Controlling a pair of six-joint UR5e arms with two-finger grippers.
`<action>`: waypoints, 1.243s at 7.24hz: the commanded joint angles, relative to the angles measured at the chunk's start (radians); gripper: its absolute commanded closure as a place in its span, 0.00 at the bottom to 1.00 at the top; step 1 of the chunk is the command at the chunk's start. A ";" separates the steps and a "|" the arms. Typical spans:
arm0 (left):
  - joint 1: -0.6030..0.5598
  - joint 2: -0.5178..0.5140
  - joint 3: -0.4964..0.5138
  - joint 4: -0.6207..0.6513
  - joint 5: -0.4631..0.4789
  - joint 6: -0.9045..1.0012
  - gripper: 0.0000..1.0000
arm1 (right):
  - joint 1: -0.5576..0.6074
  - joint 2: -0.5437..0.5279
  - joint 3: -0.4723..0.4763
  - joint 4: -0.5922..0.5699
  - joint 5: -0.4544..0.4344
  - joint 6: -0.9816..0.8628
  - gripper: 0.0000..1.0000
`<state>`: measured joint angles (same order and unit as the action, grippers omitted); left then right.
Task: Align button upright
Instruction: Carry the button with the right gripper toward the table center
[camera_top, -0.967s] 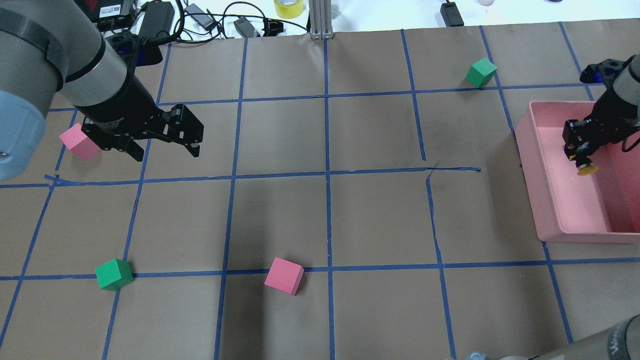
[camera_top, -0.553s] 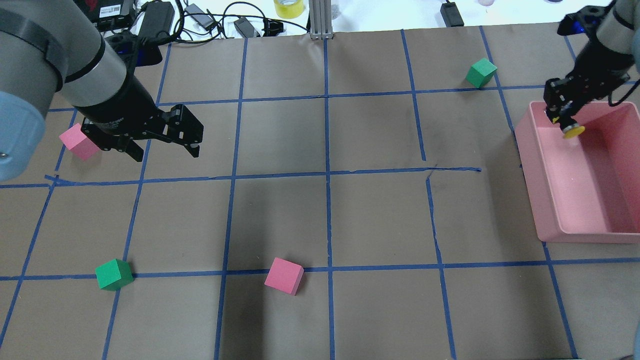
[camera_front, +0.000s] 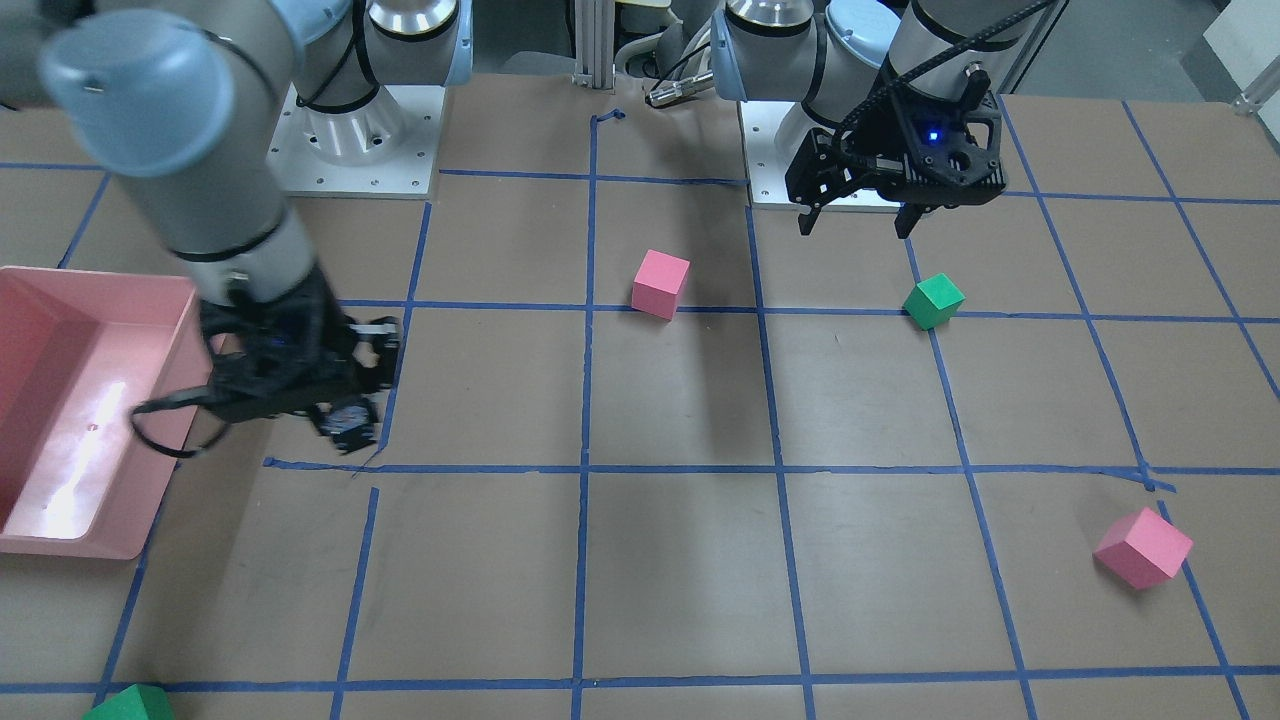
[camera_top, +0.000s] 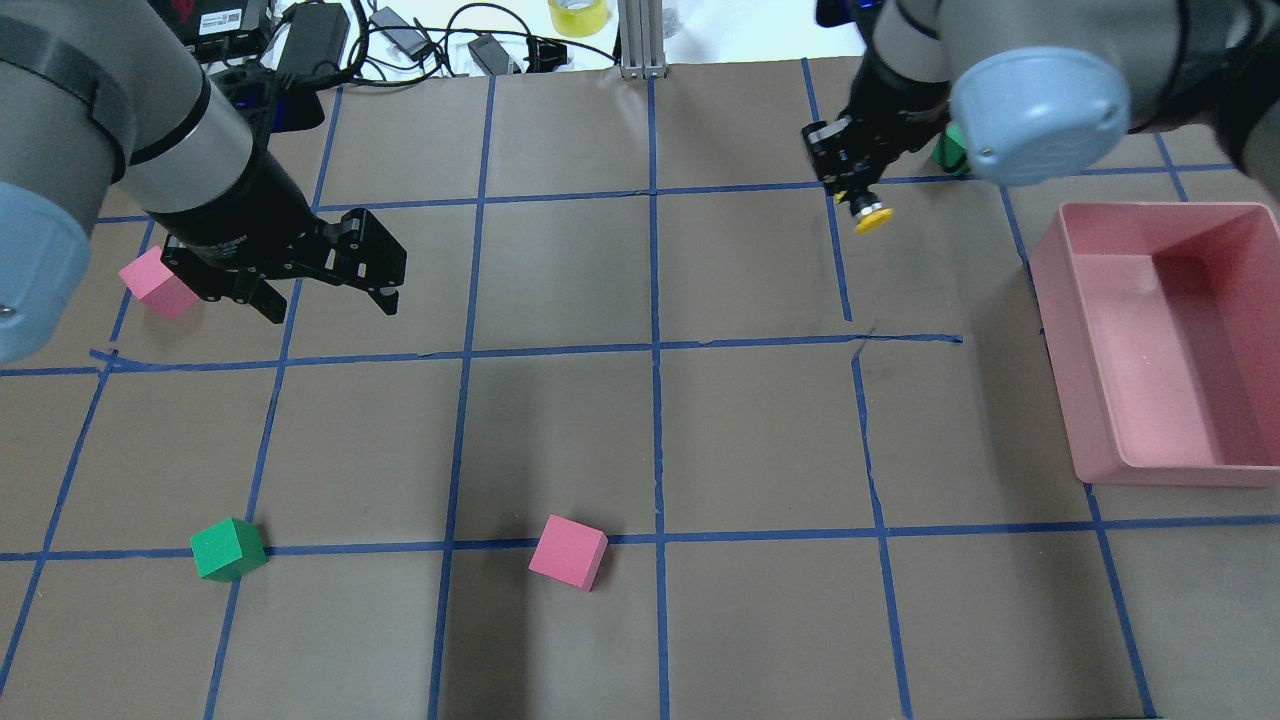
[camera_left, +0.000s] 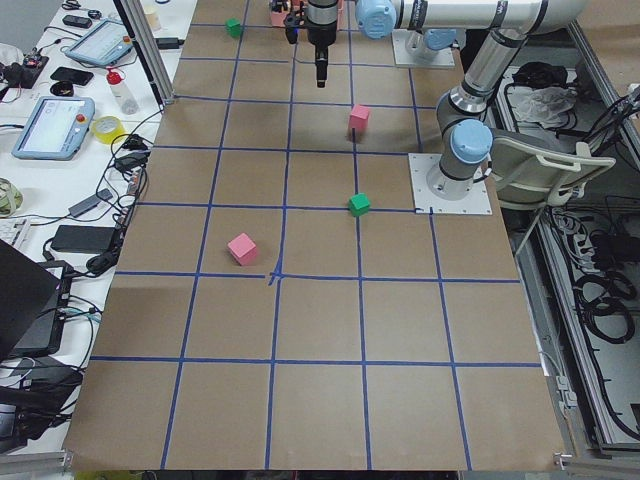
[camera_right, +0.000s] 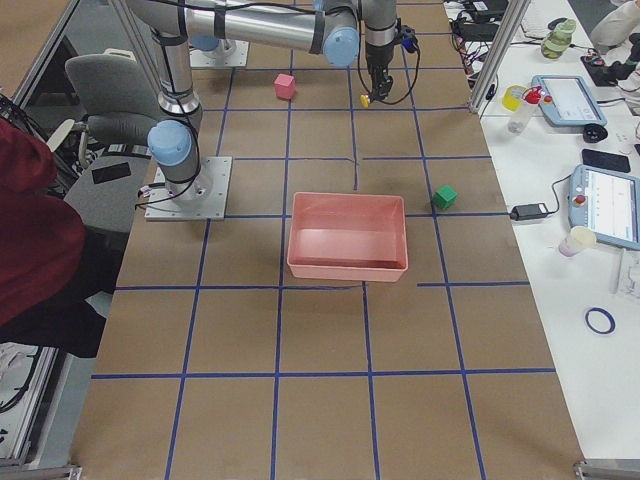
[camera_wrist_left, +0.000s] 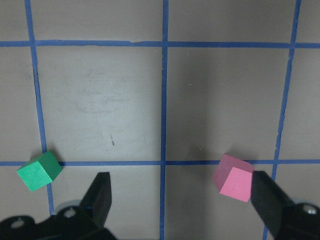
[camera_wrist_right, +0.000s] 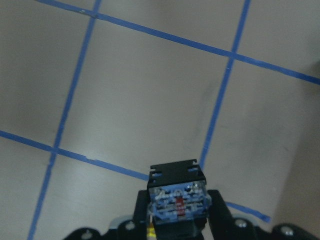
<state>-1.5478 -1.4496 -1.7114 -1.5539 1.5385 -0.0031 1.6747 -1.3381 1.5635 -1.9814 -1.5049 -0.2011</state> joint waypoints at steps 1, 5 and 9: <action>0.000 0.000 0.000 0.000 0.000 0.000 0.00 | 0.100 0.139 0.003 -0.222 0.166 0.081 1.00; 0.000 0.000 0.000 0.000 0.000 0.000 0.00 | 0.131 0.292 0.006 -0.353 0.360 0.124 1.00; 0.000 0.000 0.000 0.000 0.000 0.002 0.00 | 0.131 0.373 0.010 -0.367 0.460 0.080 1.00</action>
<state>-1.5478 -1.4497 -1.7119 -1.5539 1.5386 -0.0027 1.8053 -0.9743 1.5702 -2.3444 -1.0528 -0.0983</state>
